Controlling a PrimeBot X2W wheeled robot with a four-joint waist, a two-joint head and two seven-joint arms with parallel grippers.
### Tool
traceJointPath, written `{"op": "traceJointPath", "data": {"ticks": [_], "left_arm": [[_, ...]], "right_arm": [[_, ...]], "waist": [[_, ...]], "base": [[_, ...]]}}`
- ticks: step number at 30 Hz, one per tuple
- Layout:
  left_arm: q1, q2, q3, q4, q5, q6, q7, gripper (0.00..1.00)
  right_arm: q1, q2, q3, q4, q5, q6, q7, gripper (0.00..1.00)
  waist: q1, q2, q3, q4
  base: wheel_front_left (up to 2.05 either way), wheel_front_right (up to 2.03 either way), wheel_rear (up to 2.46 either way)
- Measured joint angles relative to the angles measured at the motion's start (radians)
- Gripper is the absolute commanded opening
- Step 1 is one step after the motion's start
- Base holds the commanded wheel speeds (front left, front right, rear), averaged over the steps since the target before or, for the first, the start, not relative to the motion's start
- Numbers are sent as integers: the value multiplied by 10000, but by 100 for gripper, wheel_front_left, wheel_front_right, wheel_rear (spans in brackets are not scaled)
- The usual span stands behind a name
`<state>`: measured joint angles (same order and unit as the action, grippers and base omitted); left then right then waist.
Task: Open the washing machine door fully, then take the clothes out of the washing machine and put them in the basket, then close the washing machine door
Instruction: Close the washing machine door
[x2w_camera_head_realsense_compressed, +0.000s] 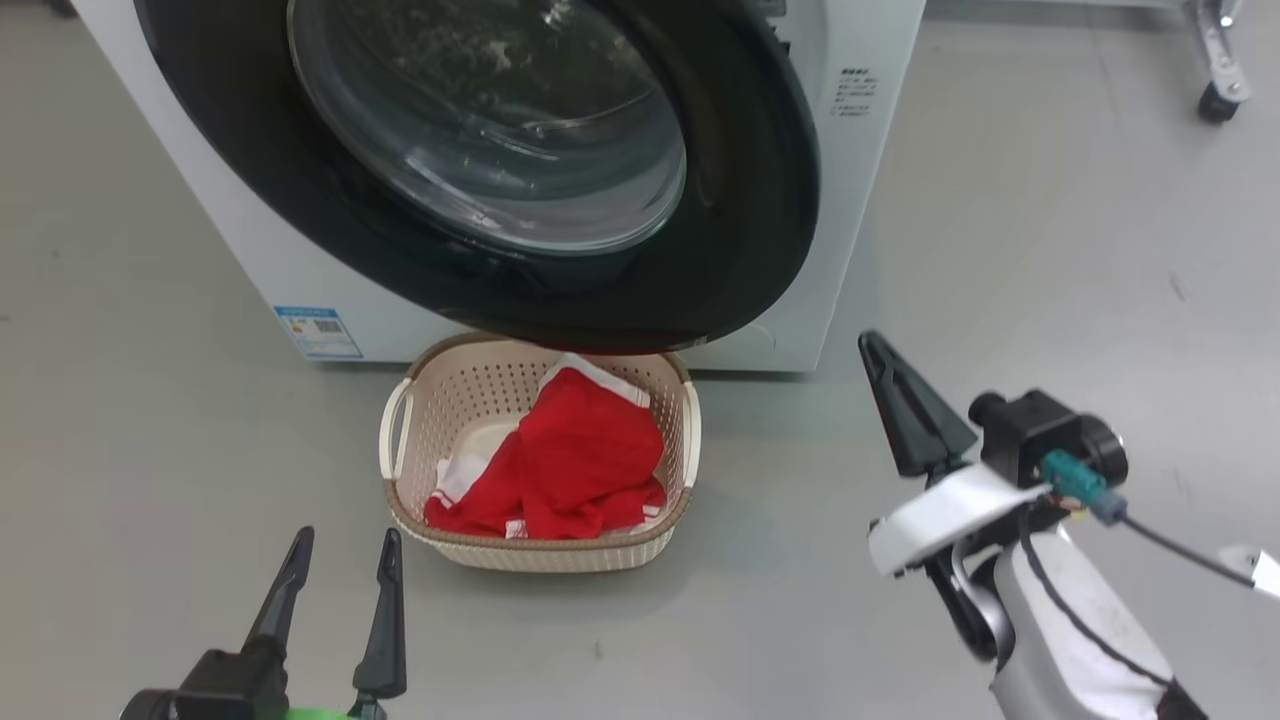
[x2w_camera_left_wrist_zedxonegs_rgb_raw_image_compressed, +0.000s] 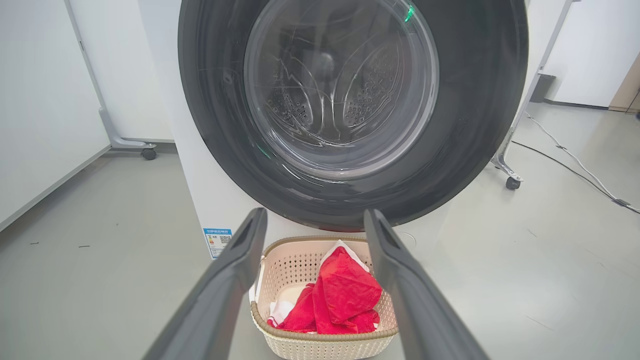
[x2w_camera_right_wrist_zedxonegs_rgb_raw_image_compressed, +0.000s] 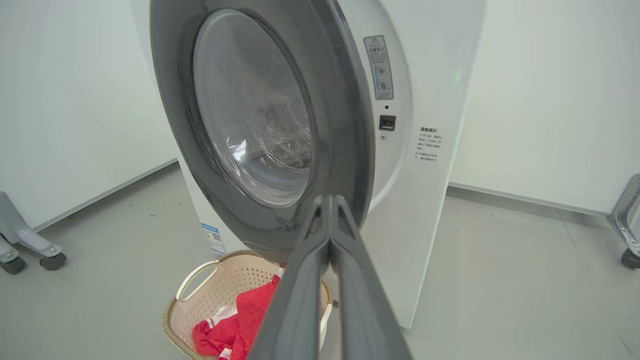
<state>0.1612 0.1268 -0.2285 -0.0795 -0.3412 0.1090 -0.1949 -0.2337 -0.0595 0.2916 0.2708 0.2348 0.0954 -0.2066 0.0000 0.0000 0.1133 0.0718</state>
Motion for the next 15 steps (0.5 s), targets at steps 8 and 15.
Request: {"op": "traceJointPath", "data": {"ticks": [8, 15], "left_arm": [[-725, -186, -270, -167, 86, -12, -12, 100], [-1173, -288, -343, -82, 86, -13, -113, 100]], "right_arm": [[-1582, -407, -301, 307, -65, 81, 188, 0], [-2734, -623, -270, 646, -73, 171, 270, 0]], "waist": [[0, 0, 850, 488], [0, 0, 1559, 980]], "base": [[0, 0, 0], [0, 0, 0]]}}
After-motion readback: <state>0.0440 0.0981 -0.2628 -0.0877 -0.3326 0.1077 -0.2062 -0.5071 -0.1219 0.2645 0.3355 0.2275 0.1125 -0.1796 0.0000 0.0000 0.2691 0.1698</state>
